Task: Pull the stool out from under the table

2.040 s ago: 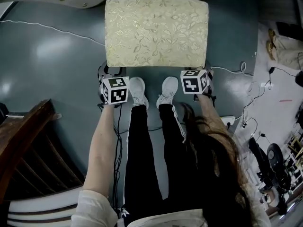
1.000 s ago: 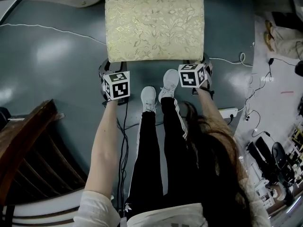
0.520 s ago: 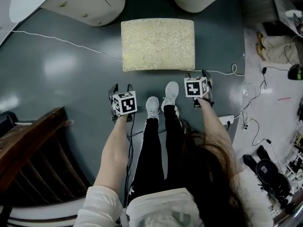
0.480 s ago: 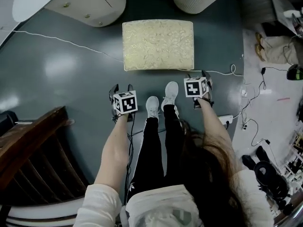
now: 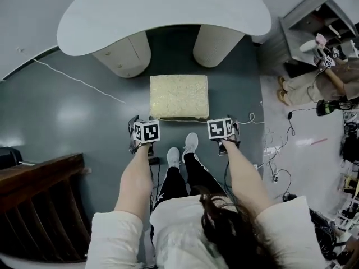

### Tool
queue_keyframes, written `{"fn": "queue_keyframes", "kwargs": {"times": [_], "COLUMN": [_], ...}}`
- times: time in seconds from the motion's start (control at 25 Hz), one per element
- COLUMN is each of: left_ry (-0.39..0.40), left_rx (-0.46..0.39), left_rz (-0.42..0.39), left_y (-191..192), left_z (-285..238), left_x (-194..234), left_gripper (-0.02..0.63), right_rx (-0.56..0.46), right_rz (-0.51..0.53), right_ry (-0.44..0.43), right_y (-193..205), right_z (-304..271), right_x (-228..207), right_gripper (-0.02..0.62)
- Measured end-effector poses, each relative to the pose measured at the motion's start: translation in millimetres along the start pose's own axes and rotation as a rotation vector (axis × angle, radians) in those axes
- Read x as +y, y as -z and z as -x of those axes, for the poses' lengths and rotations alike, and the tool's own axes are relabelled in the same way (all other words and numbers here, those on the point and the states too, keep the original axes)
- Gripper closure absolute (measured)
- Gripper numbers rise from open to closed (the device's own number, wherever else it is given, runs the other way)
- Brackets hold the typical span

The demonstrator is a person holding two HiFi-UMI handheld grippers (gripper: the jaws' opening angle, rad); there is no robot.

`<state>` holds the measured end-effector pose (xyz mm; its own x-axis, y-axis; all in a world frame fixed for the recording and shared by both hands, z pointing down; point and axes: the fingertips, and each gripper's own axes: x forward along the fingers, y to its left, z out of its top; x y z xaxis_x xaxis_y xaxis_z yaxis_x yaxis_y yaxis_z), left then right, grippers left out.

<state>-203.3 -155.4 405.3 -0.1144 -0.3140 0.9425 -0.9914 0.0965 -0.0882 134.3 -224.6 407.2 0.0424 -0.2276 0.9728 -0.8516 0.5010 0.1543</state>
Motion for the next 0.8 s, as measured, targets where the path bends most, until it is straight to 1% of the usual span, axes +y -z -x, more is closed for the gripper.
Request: {"fn": "queue_keyframes", "kwargs": {"times": [0.04, 0.12, 0.24, 0.32, 0.36, 0.4, 0.44, 0.48, 0.56, 0.6, 0.68, 0.76, 0.8], "left_ry": [-0.011, -0.034, -0.030, 0.002, 0.034, 0.072, 0.106, 0.127, 0.136, 0.135, 0.135, 0.120, 0.105], "left_rx": [-0.016, -0.080, -0.245, -0.361, -0.402, -0.434, -0.466, -0.504, -0.592, -0.639, -0.728, -0.801, -0.832], "left_rz": [0.011, 0.064, 0.177, 0.249, 0.275, 0.279, 0.253, 0.202, 0.096, 0.072, 0.073, 0.073, 0.067], "left_y": [-14.8, -49.5, -104.2, -129.2, -136.0, -141.0, -146.3, -153.1, -168.6, -175.7, -186.9, -193.5, -196.0], "left_z": [14.1, 40.0, 87.6, 119.8, 133.8, 147.0, 160.8, 176.2, 210.0, 227.0, 258.7, 284.5, 294.9], "left_x": [4.3, 13.5, 16.6, 16.1, 11.3, 1.9, -10.9, -24.5, -45.5, -51.2, -56.4, -58.9, -60.3], "left_gripper": [0.376, 0.382, 0.391, 0.405, 0.418, 0.423, 0.423, 0.425, 0.433, 0.444, 0.473, 0.517, 0.533], "right_rx": [-0.010, -0.078, -0.244, -0.355, -0.402, -0.444, -0.484, -0.522, -0.597, -0.634, -0.707, -0.782, -0.823], "right_rz": [0.003, 0.009, 0.015, -0.003, -0.012, -0.023, -0.042, -0.068, -0.135, -0.176, -0.264, -0.322, -0.333], "right_ry": [0.001, -0.001, -0.010, -0.021, -0.034, -0.051, -0.071, -0.092, -0.122, -0.129, -0.139, -0.173, -0.194], "right_y": [-8.7, -36.7, -83.5, -105.8, -112.5, -116.4, -118.4, -119.9, -124.7, -128.2, -136.3, -143.5, -146.6], "right_z": [16.7, 50.1, 105.1, 135.5, 146.9, 156.1, 164.6, 173.7, 195.9, 208.0, 231.6, 254.8, 266.5], "right_x": [-6.5, -18.0, -33.4, -36.4, -35.8, -35.3, -35.6, -37.0, -41.9, -45.0, -51.7, -55.7, -56.9], "right_gripper": [0.288, 0.288, 0.288, 0.288, 0.288, 0.290, 0.290, 0.291, 0.304, 0.330, 0.460, 0.504, 0.530]}}
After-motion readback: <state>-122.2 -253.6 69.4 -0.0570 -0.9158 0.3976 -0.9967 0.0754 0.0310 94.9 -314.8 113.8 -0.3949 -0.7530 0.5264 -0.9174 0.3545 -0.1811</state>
